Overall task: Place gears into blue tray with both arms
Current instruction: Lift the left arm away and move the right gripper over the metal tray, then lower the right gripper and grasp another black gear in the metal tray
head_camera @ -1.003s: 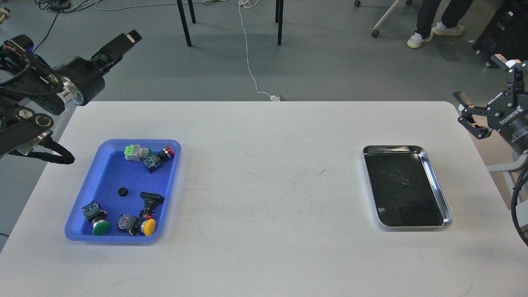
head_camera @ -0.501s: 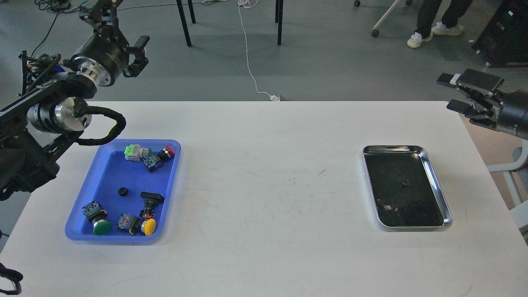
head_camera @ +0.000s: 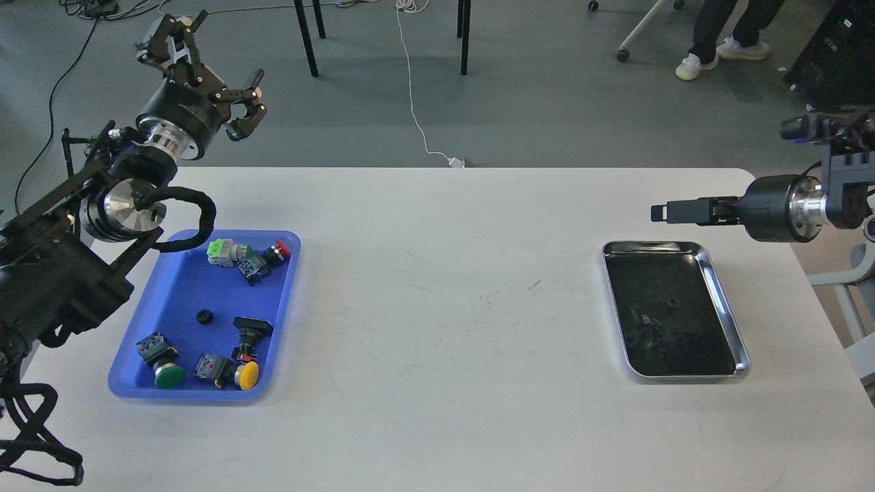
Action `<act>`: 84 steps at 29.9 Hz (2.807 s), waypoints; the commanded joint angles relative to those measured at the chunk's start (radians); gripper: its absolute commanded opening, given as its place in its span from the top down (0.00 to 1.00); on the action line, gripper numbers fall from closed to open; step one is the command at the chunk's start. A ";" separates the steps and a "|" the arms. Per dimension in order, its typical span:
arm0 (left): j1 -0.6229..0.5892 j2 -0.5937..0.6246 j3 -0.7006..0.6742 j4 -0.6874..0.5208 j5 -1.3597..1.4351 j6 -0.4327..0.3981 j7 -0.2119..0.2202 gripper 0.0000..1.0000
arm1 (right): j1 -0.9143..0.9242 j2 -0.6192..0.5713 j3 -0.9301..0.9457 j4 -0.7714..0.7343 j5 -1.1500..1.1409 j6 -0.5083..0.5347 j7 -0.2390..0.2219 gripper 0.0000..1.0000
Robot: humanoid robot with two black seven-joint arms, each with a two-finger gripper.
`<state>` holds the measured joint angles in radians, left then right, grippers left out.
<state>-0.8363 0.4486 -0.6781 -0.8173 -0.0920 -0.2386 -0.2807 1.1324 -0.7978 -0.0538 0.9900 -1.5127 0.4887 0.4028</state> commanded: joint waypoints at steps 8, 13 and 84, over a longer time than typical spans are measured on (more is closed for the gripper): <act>0.017 0.001 0.000 0.000 -0.002 -0.004 -0.005 0.02 | -0.010 0.133 -0.147 -0.111 -0.139 -0.055 0.085 0.03; 0.028 0.001 -0.001 -0.002 -0.002 -0.004 -0.006 0.02 | -0.003 0.143 -0.169 -0.113 -0.139 -0.047 0.083 0.04; 0.029 0.018 -0.026 -0.013 0.000 0.007 -0.012 0.02 | -0.019 0.197 -0.233 -0.188 -0.142 -0.048 0.011 0.69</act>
<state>-0.8068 0.4660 -0.7041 -0.8299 -0.0923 -0.2303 -0.2930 1.1152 -0.6015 -0.2870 0.8031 -1.6552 0.4403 0.4135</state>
